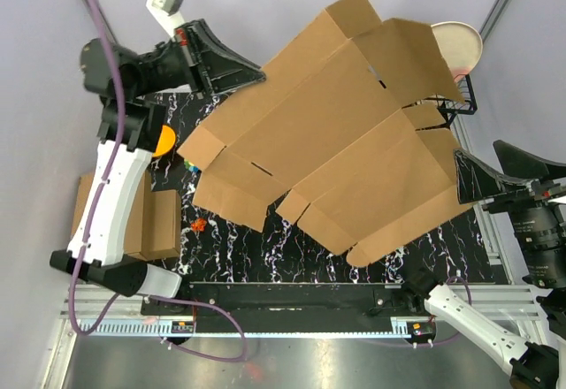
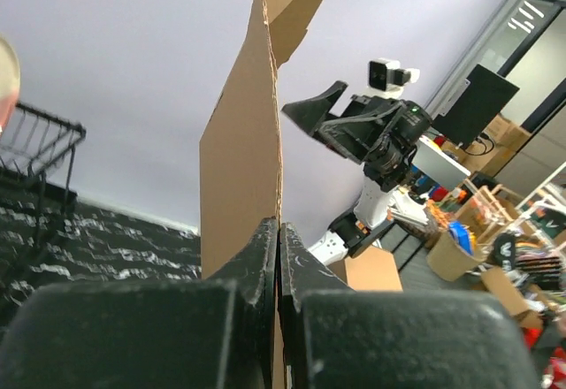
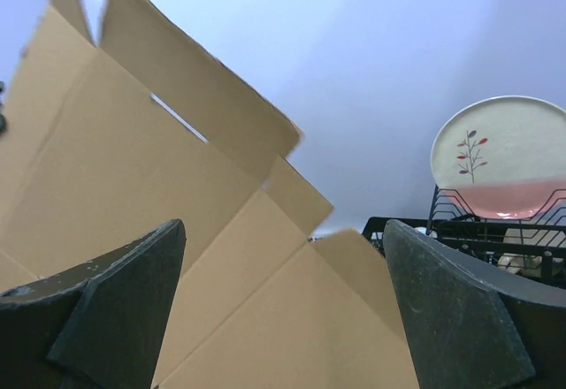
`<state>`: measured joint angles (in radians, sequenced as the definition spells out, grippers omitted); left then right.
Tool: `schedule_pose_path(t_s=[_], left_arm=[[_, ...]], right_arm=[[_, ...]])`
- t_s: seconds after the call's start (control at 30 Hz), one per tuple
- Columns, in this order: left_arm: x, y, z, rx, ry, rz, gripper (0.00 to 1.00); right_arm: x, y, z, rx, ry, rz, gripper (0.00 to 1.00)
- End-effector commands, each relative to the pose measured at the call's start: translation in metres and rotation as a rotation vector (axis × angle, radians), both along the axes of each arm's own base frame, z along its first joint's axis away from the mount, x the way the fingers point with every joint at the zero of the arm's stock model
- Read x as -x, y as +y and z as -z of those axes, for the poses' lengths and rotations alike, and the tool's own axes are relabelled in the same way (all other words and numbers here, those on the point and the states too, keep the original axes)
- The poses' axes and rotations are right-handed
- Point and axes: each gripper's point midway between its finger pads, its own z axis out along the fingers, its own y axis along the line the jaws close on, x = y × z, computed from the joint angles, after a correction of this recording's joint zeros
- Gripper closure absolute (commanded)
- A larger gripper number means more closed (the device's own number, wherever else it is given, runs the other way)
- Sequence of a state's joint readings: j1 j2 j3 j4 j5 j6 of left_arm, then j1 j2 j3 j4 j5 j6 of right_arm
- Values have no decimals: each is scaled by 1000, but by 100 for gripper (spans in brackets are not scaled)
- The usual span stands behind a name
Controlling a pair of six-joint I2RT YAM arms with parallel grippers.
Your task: Fold the paper box
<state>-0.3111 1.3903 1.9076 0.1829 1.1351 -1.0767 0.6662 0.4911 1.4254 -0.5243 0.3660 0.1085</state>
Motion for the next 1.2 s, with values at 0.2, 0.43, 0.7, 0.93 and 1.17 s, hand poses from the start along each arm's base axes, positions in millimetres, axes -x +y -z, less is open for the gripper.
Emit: schedule_pose_path(t_s=[0.2, 0.43, 0.7, 0.93, 1.17], left_arm=[[-112, -41, 202, -220, 468, 35, 99], [-177, -53, 305, -388, 591, -25, 85], [-238, -10, 250, -287, 509, -314, 1], [-225, 57, 256, -298, 526, -964, 1], [-113, 104, 352, 35, 752, -1246, 1]], right_arm=[[-25, 3, 25, 116, 76, 85, 0], [-50, 30, 58, 150, 156, 44, 0], [-81, 67, 104, 192, 269, -18, 0], [-126, 114, 188, 217, 476, -56, 0], [-143, 138, 212, 211, 506, -101, 0]])
